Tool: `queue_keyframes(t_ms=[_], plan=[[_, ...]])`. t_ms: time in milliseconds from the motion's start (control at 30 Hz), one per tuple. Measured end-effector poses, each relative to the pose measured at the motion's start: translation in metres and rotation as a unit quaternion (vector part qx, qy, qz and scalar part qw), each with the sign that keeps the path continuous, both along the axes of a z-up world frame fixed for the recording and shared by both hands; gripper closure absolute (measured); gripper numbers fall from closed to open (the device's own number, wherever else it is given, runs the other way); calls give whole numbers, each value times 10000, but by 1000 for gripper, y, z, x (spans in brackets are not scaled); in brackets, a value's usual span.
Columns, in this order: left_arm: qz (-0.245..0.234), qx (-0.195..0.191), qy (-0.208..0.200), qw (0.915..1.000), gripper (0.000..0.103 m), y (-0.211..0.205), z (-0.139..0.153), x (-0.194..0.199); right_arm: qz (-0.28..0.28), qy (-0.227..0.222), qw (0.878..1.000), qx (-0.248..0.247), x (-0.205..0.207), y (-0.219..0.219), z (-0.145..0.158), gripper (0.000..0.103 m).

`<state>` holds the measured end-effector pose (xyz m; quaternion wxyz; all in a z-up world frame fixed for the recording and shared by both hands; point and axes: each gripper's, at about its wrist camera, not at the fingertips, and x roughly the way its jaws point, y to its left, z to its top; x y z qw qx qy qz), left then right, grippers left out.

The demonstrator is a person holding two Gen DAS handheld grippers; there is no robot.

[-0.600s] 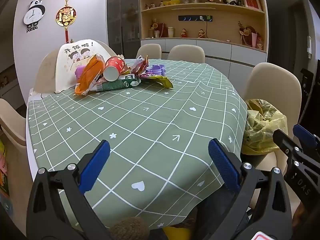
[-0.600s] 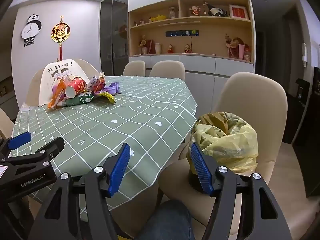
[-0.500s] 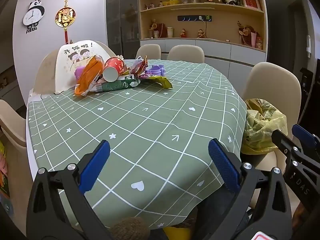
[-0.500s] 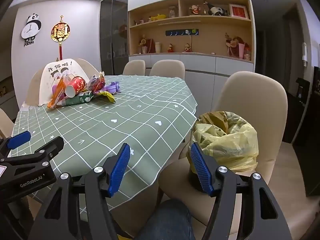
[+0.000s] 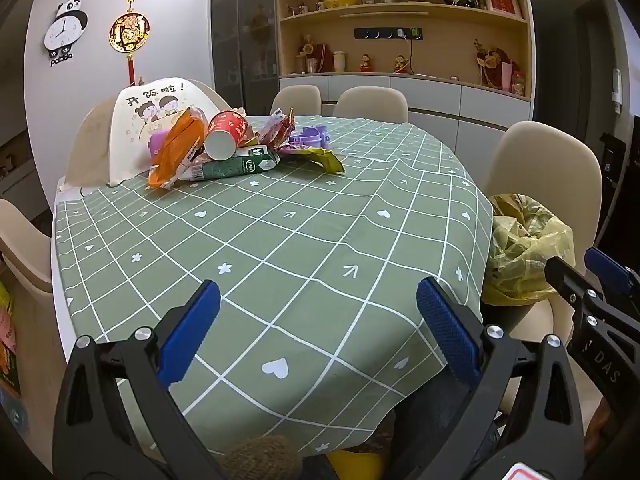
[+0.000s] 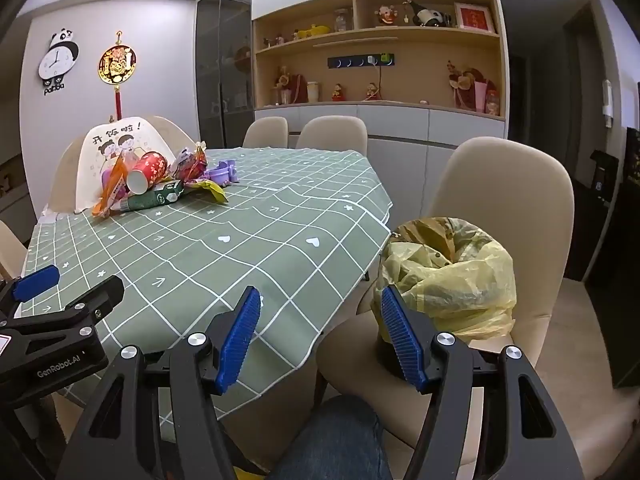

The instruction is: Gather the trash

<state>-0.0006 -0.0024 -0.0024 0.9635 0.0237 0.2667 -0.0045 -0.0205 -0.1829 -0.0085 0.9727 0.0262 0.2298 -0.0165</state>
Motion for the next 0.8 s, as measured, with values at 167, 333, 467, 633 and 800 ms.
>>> queue_keyframes(t_ms=[167, 333, 467, 633, 800], plan=[[2, -3, -2, 10000, 9, 0, 0, -1, 4, 18, 10000, 10, 1, 0, 0, 43], [4, -2, 1, 10000, 9, 0, 0, -2, 9, 17, 10000, -55, 0, 2, -1, 43], [6, -5, -1, 10000, 9, 0, 0, -1, 19, 30, 10000, -92, 0, 4, -2, 43], [0, -4, -3, 10000, 9, 1, 0, -2, 6, 33, 10000, -64, 0, 3, -1, 43], [6, -3, 1, 10000, 9, 0, 0, -1, 5, 34, 10000, -64, 0, 3, -1, 43]])
